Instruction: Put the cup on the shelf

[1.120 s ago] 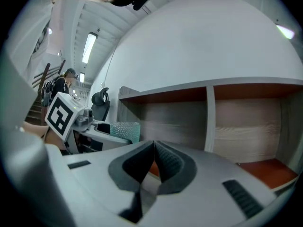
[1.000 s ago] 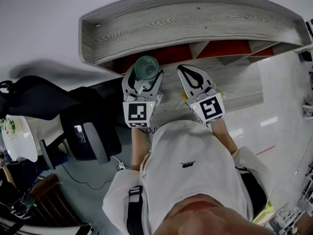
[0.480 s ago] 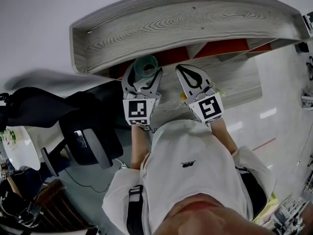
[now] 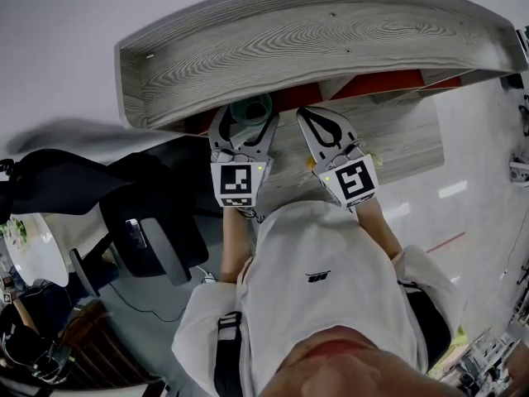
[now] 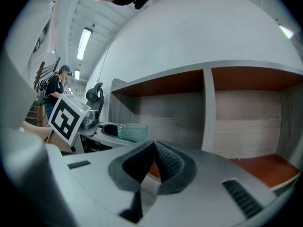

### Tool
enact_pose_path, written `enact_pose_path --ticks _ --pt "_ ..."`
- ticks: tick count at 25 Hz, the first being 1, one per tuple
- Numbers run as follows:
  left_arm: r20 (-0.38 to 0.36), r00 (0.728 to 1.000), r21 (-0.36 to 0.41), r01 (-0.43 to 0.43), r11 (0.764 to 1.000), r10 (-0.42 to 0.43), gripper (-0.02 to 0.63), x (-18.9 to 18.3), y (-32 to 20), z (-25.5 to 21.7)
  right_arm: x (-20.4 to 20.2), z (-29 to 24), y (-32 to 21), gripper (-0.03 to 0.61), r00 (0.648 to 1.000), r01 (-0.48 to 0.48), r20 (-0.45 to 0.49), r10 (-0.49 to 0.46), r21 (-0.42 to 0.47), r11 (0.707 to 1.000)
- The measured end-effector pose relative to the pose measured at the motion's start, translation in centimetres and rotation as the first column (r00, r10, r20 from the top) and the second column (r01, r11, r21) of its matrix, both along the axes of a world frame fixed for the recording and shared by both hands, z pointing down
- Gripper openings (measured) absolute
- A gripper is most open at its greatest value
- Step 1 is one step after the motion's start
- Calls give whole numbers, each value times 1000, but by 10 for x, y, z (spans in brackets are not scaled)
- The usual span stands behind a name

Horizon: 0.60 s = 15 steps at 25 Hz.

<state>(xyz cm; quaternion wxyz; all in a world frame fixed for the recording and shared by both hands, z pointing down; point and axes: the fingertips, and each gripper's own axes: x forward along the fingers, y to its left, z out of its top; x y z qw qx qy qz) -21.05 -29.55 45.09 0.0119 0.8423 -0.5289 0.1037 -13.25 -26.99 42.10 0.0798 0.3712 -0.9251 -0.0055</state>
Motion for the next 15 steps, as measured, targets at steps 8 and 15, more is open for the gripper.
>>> enact_pose_path --ticks 8,15 --pt "-5 1000 6 4 1000 -4 368 5 -11 2 0 4 -7 28 1000 6 1 -6 -6 1000" --pt "-16 1000 22 7 1000 -7 368 8 -21 0 0 4 -8 28 1000 7 -1 -7 -4 1000"
